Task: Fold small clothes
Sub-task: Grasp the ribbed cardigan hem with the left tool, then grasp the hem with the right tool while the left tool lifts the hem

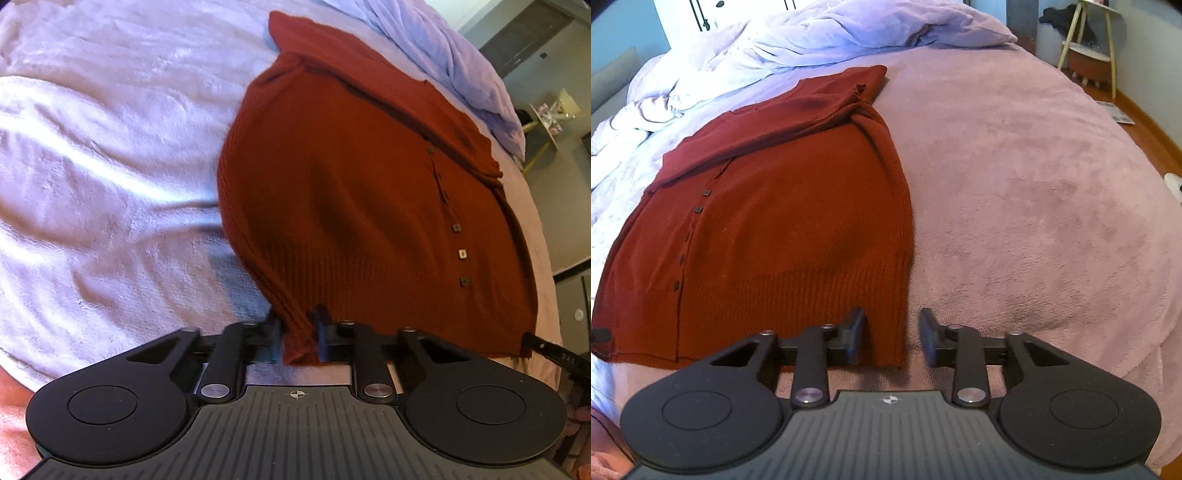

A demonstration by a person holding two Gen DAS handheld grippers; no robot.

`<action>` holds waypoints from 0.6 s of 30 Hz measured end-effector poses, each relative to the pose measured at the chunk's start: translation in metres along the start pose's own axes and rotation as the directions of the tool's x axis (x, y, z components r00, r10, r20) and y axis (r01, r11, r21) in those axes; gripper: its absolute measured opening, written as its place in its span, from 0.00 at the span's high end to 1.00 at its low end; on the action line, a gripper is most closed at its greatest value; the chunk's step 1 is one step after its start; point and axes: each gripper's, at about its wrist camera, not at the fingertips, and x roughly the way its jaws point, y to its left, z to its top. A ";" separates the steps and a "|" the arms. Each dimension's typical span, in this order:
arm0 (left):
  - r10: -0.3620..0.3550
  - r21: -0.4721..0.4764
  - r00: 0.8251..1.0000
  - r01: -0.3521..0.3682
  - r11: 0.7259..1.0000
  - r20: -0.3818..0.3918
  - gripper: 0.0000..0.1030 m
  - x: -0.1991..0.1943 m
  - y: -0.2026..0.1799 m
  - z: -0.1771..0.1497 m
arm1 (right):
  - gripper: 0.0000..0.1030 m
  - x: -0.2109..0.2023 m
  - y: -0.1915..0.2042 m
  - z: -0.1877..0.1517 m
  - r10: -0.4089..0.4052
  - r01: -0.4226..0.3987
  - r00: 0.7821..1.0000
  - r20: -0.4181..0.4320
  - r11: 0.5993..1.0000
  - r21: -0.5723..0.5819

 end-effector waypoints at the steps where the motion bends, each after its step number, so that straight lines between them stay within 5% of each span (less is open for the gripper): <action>1: -0.004 0.002 1.000 0.004 1.000 -0.005 0.87 0.001 0.000 0.000 | 0.82 0.000 -0.002 0.000 0.007 -0.007 1.000 -0.002 1.000 0.003; 7: -0.042 -0.020 0.999 0.042 0.999 -0.028 0.88 0.004 0.006 0.004 | 0.91 -0.001 -0.009 0.000 0.055 -0.054 0.998 -0.021 0.998 0.037; 18: -0.063 -0.001 0.997 0.063 0.998 -0.045 0.91 0.006 0.008 0.014 | 0.90 0.007 -0.011 0.008 0.130 -0.125 0.988 -0.081 0.990 0.064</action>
